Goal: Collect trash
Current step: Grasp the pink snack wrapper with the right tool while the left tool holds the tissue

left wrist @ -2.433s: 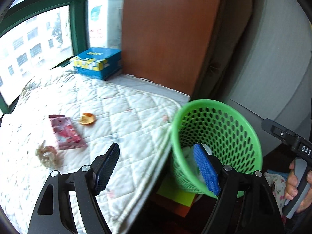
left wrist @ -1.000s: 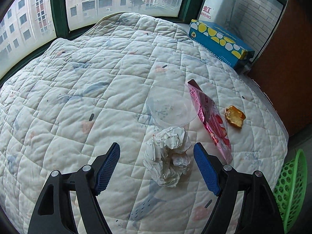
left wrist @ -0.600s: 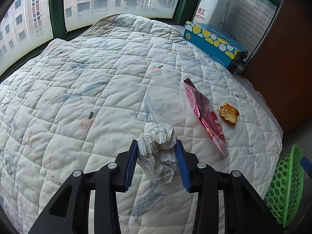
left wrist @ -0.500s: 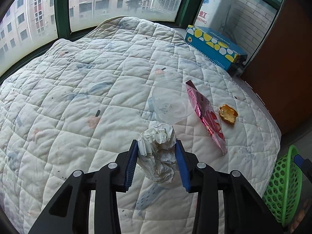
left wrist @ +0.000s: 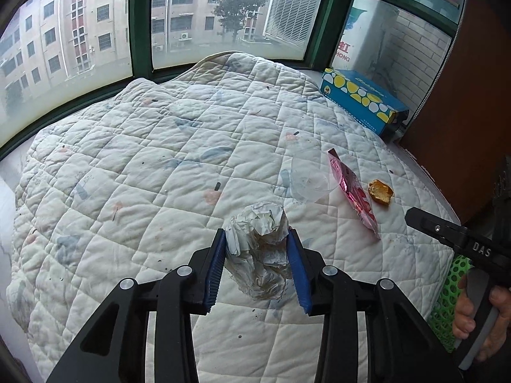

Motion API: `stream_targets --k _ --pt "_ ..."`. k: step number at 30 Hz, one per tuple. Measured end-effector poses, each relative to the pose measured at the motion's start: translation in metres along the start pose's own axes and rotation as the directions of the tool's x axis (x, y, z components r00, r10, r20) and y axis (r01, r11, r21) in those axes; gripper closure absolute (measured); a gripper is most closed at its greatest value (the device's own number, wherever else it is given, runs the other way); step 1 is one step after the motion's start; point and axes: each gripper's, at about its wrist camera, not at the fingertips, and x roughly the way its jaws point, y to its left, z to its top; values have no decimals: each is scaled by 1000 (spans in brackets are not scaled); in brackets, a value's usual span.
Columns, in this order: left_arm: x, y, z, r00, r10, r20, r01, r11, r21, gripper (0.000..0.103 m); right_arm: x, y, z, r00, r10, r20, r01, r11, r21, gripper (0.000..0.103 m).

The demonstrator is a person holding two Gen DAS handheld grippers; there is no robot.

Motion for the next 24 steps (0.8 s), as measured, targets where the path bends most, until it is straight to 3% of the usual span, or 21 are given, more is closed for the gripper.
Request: stream_targets --k 11,14,17,24 --pt "0 23 -3 1000 5 -2 -6 999 -34 66 63 10 23 996 -49 -70 45 998 -54 29" --pt "2 24 -3 1000 4 -5 -5 999 -39 66 79 8 25 993 -30 -115 25 999 -45 30" --pt "3 25 -2 1000 -1 -5 1 999 -40 66 90 9 25 990 -64 -128 55 996 -66 35" --pt "5 21 1 1000 -10 -5 10 999 -40 65 86 4 23 991 -60 -118 54 997 -51 45"
